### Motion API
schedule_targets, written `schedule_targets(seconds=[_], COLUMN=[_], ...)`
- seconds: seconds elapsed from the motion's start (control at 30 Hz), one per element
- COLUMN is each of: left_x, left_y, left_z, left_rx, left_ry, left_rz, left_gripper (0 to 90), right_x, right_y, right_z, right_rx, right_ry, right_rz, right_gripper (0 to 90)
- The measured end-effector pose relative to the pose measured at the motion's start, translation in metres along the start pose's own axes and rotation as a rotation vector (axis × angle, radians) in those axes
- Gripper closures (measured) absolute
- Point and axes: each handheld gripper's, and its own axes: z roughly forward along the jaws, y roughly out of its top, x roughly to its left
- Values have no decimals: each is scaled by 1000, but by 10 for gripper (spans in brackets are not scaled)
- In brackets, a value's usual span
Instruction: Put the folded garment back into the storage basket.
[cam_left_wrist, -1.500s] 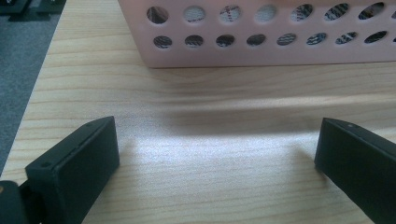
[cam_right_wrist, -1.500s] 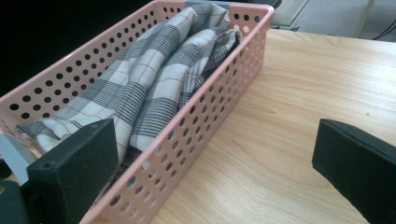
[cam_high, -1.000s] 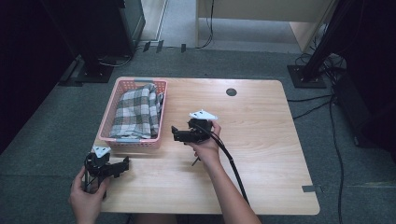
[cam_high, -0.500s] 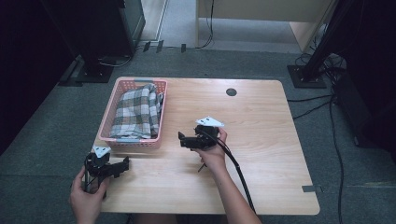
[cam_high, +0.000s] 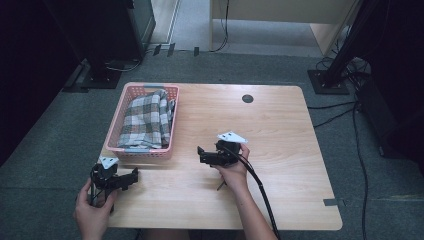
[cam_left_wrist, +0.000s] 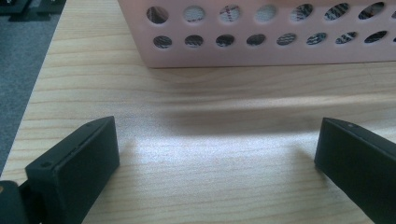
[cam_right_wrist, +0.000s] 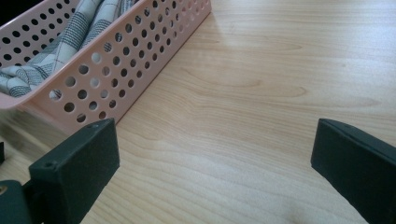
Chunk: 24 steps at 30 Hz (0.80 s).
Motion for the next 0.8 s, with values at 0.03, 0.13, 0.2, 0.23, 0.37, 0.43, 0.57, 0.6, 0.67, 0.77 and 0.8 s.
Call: schedule_targets(seconds=[0.03, 0.13, 0.2, 0.23, 0.37, 0.43, 0.57, 0.6, 0.67, 0.77, 0.8], left_x=[0, 0, 0, 0, 0, 0, 0, 0, 0, 0, 0], left_y=[0, 0, 0, 0, 0, 0, 0, 0, 0, 0, 0], left_z=[0, 0, 0, 0, 0, 0, 0, 0, 0, 0, 0], left_rx=[0, 0, 0, 0, 0, 0, 0, 0, 0, 0, 0], left_ry=[0, 0, 0, 0, 0, 0, 0, 0, 0, 0, 0], left_rz=[0, 0, 0, 0, 0, 0, 0, 0, 0, 0, 0], left_gripper=[0, 0, 0, 0, 0, 0, 0, 0, 0, 0, 0], right_x=[0, -3, -6, -7, -13, -16, -20, -22, -25, -28, -29], right_y=[-1, -5, -7, -8, -13, -15, -19, -20, -22, -24, -25], right_z=[-1, -4, -6, -7, -13, -16, -22, -23, -26, -30, -32], right_rx=[-1, -3, -2, 0, 4, 3, 2, 0, 1, -1, -4], right_ry=[0, -13, -22, -26, -42, -48, -64, -67, -73, -82, -85], right_rz=[1, 0, 3, 1, 5, 6, 6, 8, 10, 17, 17], right_gripper=[14, 29, 27, 25, 21, 21, 21, 21, 21, 21, 22])
